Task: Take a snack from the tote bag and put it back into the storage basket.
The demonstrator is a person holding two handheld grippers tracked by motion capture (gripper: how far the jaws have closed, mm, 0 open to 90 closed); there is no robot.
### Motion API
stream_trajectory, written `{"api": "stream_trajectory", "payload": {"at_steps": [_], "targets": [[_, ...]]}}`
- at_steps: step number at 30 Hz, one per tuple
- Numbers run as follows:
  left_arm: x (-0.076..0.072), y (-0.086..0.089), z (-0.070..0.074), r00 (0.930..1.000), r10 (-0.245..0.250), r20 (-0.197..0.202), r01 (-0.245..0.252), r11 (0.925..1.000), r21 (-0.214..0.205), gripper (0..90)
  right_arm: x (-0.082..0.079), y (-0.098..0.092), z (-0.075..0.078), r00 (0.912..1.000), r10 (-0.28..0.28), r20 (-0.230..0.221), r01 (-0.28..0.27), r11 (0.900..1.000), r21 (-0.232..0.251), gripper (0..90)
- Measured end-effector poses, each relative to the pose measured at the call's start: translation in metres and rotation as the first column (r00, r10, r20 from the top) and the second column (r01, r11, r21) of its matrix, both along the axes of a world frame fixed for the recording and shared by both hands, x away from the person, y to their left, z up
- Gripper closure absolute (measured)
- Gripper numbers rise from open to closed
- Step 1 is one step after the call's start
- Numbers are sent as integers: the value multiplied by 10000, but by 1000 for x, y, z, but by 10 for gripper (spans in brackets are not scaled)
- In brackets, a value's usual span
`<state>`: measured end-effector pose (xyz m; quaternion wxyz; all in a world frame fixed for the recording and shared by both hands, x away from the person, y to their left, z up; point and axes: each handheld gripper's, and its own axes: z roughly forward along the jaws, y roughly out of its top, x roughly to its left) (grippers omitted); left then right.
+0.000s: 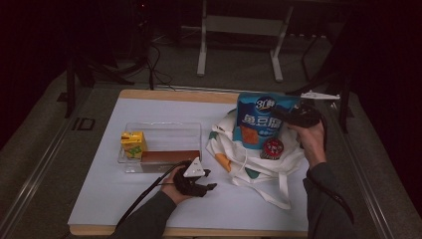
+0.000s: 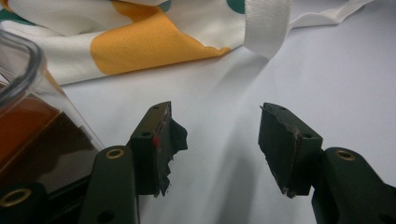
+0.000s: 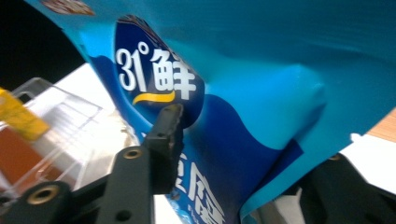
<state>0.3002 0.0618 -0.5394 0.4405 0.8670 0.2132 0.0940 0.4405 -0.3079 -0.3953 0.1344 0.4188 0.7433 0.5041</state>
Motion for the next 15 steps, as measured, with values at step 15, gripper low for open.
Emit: {"api": "stream_trajectory", "payload": {"at_steps": [15], "targets": [[0, -1, 0, 10000, 1, 16, -1, 10000, 75, 451, -4, 16, 3, 9951, 746, -654, -652, 9885, 1363, 859]]}}
